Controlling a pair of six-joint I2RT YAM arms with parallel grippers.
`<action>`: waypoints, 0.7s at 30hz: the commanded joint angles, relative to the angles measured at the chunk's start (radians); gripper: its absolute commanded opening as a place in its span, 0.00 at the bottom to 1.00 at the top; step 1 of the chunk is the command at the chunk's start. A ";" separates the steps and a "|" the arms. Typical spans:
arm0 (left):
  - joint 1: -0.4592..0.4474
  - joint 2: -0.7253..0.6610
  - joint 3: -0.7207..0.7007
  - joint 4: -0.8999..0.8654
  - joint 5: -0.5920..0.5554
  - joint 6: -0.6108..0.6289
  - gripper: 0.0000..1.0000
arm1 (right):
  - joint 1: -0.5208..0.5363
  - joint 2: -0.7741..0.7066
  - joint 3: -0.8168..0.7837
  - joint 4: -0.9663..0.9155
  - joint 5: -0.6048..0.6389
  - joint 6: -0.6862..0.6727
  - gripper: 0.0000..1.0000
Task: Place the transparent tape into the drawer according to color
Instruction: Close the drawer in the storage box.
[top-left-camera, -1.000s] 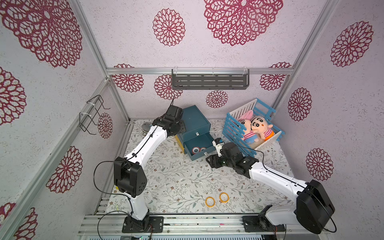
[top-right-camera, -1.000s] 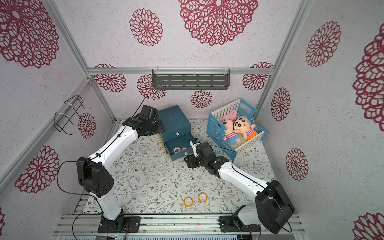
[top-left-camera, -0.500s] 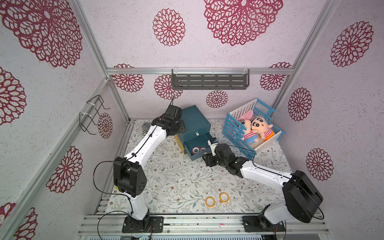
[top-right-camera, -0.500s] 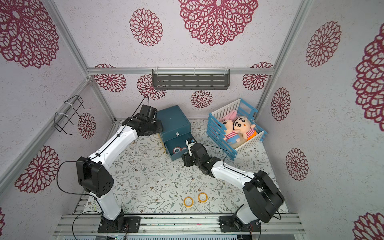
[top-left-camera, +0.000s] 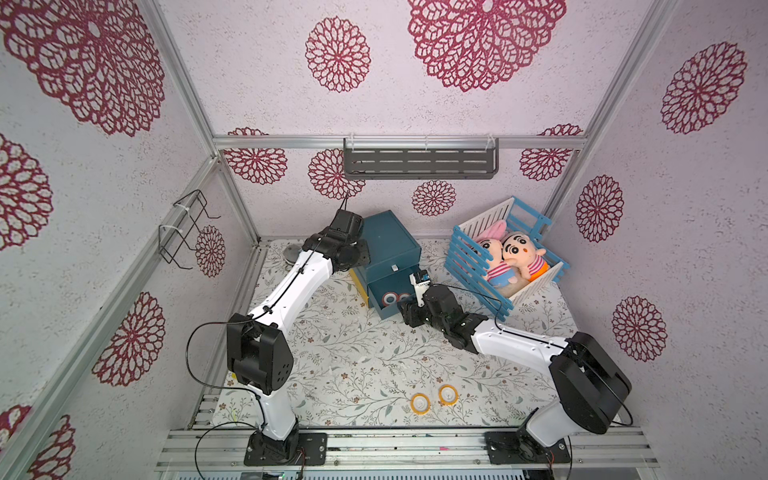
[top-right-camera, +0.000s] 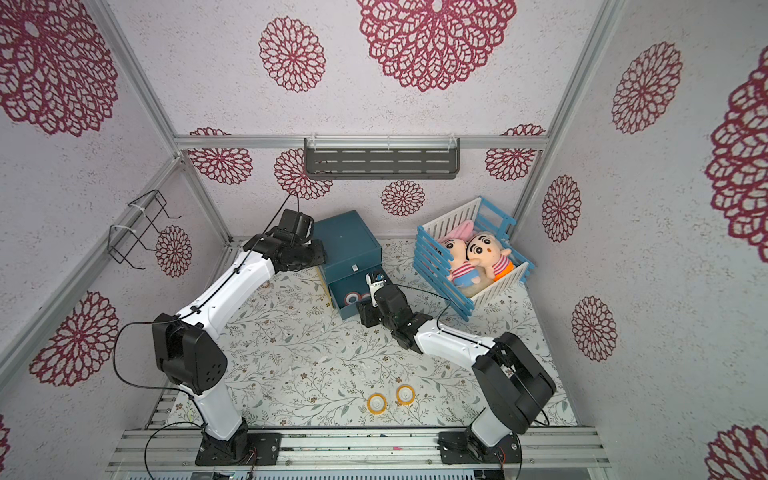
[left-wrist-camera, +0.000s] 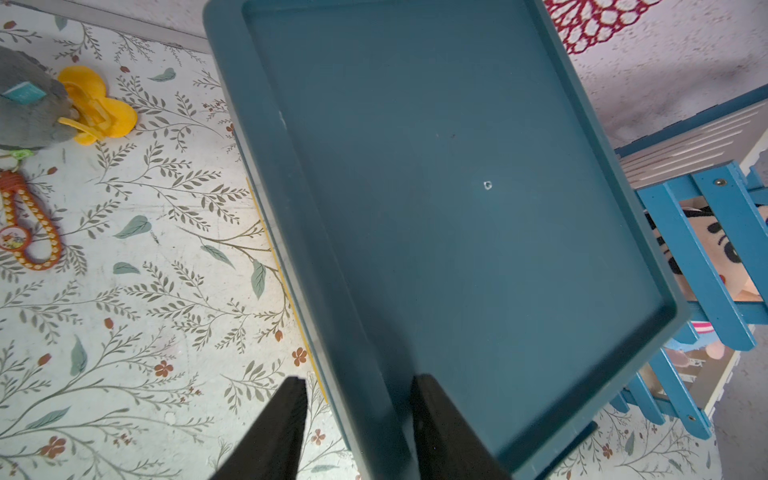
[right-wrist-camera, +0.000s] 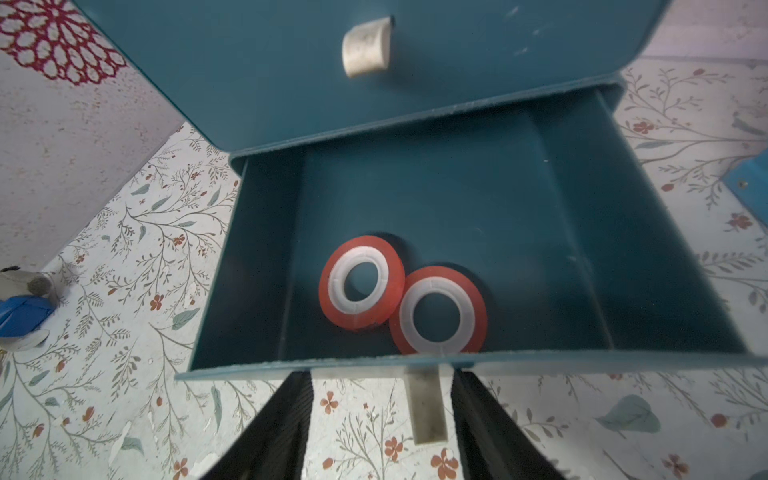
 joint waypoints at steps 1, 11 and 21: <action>0.012 0.011 0.003 -0.016 0.019 0.018 0.48 | 0.007 0.024 0.045 0.085 0.022 -0.025 0.60; 0.011 0.007 -0.005 -0.012 0.033 0.022 0.48 | 0.011 0.092 0.082 0.160 0.038 -0.039 0.60; 0.011 -0.002 -0.007 -0.020 0.041 0.030 0.48 | 0.017 0.166 0.105 0.295 0.055 -0.052 0.61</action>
